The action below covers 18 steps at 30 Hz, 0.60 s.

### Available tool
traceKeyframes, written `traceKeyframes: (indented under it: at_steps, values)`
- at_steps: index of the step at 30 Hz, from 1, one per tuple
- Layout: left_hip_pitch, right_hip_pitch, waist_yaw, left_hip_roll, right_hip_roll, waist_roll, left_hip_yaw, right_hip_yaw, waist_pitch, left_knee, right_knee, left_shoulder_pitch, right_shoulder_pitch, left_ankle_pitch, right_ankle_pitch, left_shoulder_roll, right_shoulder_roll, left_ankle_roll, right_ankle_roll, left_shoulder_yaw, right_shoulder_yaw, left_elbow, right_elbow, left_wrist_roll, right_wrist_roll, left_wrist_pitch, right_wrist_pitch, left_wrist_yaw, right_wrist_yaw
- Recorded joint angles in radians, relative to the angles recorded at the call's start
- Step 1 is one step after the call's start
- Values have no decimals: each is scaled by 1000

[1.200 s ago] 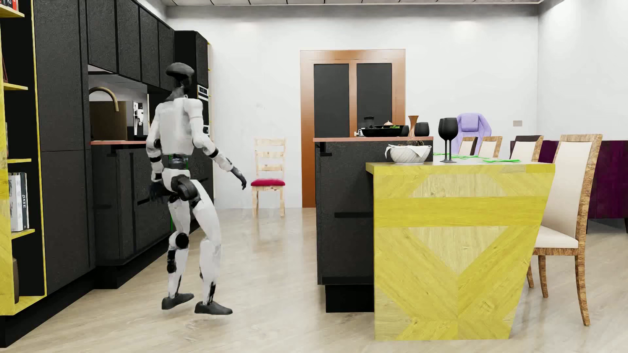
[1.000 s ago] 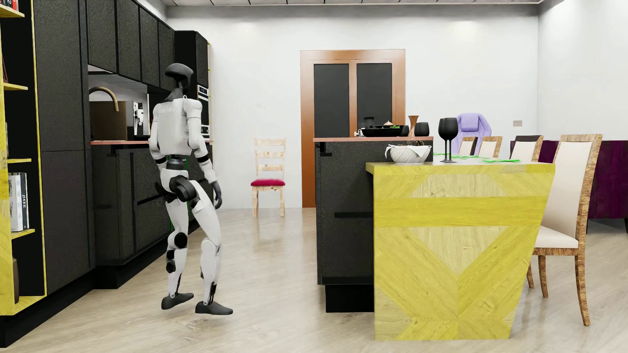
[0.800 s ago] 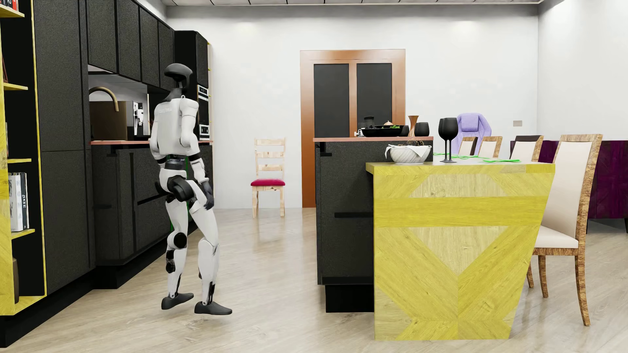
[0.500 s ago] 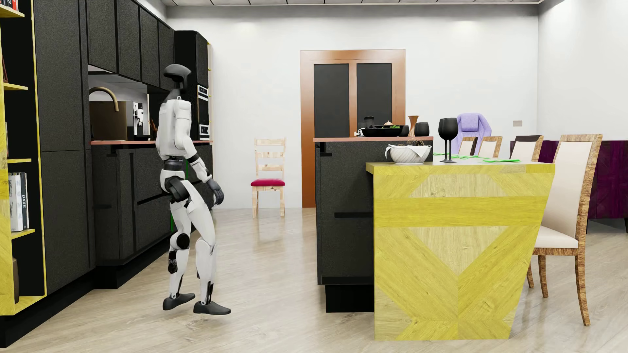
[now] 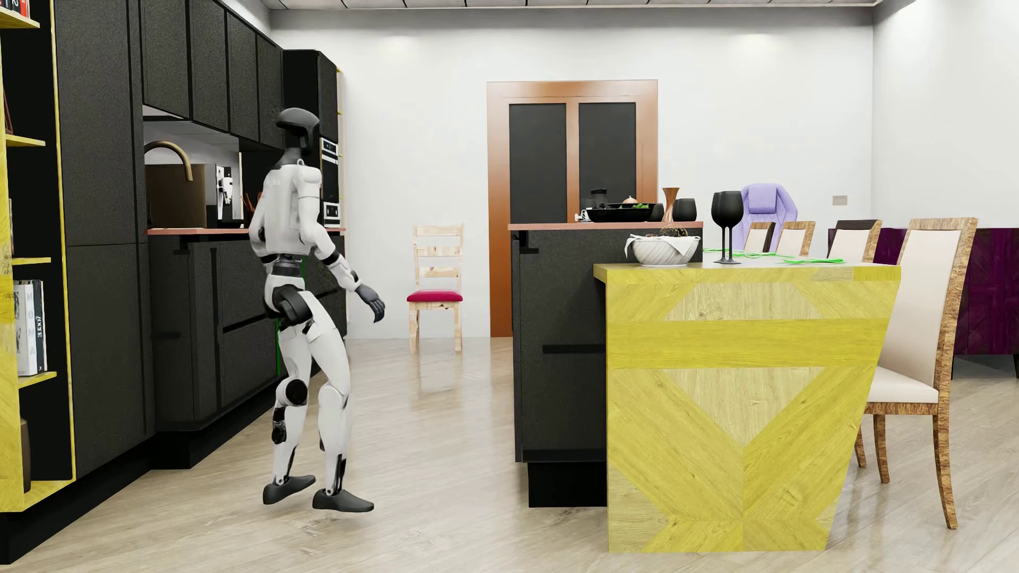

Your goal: Approach chair

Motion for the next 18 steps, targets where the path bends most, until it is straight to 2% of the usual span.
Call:
traceKeyframes:
  at_steps: [1, 3, 4, 5, 6, 7, 8, 10, 12, 14, 15, 16, 17, 18]
  values:
    - [-8, -13, 1, -12, -14, 6, -23, 20, -1, 3, 19, 17, -23, -7, 18, -2, -4, 9, -20, 3, 13, 7, -20, -2, 7, -3, 9, 5, 74]
    - [-19, -86, -9, -40, -16, 18, -81, 157, 1, 12, 124, 48, -60, -18, 18, -12, -19, 38, -185, 27, 49, 15, -55, -20, -23, -32, 6, 41, 172]
    - [-22, -147, -20, -51, 17, 25, -114, 271, 4, 16, 229, 59, -69, -24, -17, -18, -23, 48, -230, 46, 64, 16, -61, -39, -45, -51, 0, 69, 190]
    - [-22, -218, -32, -59, 93, 33, -148, 405, 7, 20, 361, 63, -70, -30, -58, -19, -26, 56, -204, 60, 73, 14, -60, -59, -66, -68, -3, 96, 197]
    - [-22, -284, -43, -66, 189, 38, -182, 517, 10, 25, 491, 58, -60, -36, -90, -12, -27, 68, -142, 62, 74, 11, -55, -72, -82, -84, -1, 114, 201]
    - [-16, -342, -51, -74, 292, 42, -216, 587, 12, 22, 595, 42, -37, -36, -105, 6, -27, 85, -80, 53, 65, 5, -50, -77, -91, -99, 3, 124, 201]
    - [-8, -395, -59, -86, 390, 44, -248, 620, 13, 18, 665, 17, -3, -40, -123, 31, -28, 99, -41, 33, 48, -1, -45, -75, -92, -112, 7, 125, 198]
    - [21, -485, -73, -114, 476, 43, -317, 548, 15, 3, 662, -59, 87, -47, -125, 92, -31, 117, 27, -29, 8, -24, -28, -56, -78, -136, 11, 121, 187]
    - [56, -555, -96, -154, 546, 39, -403, 496, 21, 2, 507, -160, 200, -71, -127, 146, -42, 137, 68, -109, -26, -49, 0, -37, -70, -165, 28, 122, 199]
    - [109, -562, -129, -184, 624, 40, -488, 562, 30, 16, 237, -246, 298, -85, -121, 175, -48, 154, 112, -199, -42, -88, 36, -11, -102, -182, 85, 112, 261]
    - [140, -542, -147, -186, 642, 43, -515, 605, 34, 25, 127, -272, 343, -61, -94, 181, -50, 155, 112, -242, -46, -114, 50, 0, -136, -180, 107, 96, 302]
    - [156, -521, -167, -189, 642, 48, -534, 619, 41, 67, 136, -295, 378, -14, -44, 184, -46, 159, -57, -287, -56, -126, 60, -8, -174, -172, 129, 81, 335]
    - [151, -506, -185, -196, 615, 55, -553, 595, 52, 153, 188, -291, 406, 60, -95, 184, -33, 158, -93, -324, -80, -140, 66, -32, -202, -162, 147, 71, 349]
    - [113, -472, -204, -192, 581, 62, -546, 578, 63, 293, 232, -266, 428, 217, -140, 181, -14, 1, -119, -359, -118, -153, 70, -62, -214, -152, 160, 61, 341]
